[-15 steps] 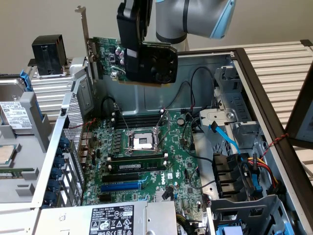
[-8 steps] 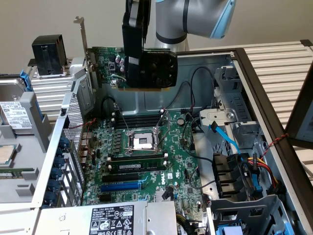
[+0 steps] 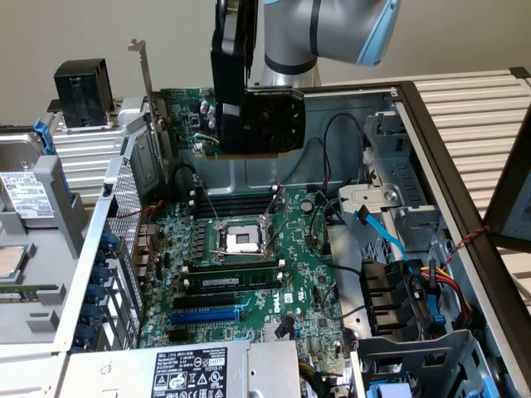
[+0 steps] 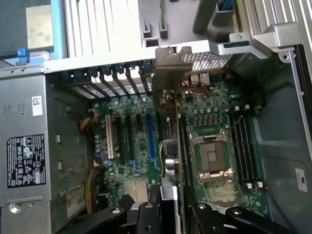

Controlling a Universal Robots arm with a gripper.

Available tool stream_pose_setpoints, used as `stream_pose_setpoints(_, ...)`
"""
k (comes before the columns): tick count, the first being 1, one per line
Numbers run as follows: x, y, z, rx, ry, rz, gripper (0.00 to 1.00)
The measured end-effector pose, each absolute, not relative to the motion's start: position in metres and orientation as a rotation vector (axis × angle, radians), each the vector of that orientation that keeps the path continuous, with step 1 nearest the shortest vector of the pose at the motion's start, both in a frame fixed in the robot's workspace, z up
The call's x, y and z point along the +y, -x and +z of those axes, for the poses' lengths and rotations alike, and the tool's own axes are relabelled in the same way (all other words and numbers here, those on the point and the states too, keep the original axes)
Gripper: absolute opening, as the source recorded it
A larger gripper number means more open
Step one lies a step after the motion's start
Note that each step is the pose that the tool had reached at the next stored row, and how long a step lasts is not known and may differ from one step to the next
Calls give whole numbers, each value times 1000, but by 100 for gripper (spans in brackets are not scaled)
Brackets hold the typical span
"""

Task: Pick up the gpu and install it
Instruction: 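Insert the gpu into the slot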

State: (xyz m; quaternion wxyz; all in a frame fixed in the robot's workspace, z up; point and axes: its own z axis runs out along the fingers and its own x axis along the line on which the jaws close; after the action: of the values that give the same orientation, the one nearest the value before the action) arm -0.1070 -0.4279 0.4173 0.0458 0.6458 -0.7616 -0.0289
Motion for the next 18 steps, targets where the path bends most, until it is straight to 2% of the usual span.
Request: stream_pose_setpoints(18, -430, 121, 390, -2278, -2033, -79, 29)
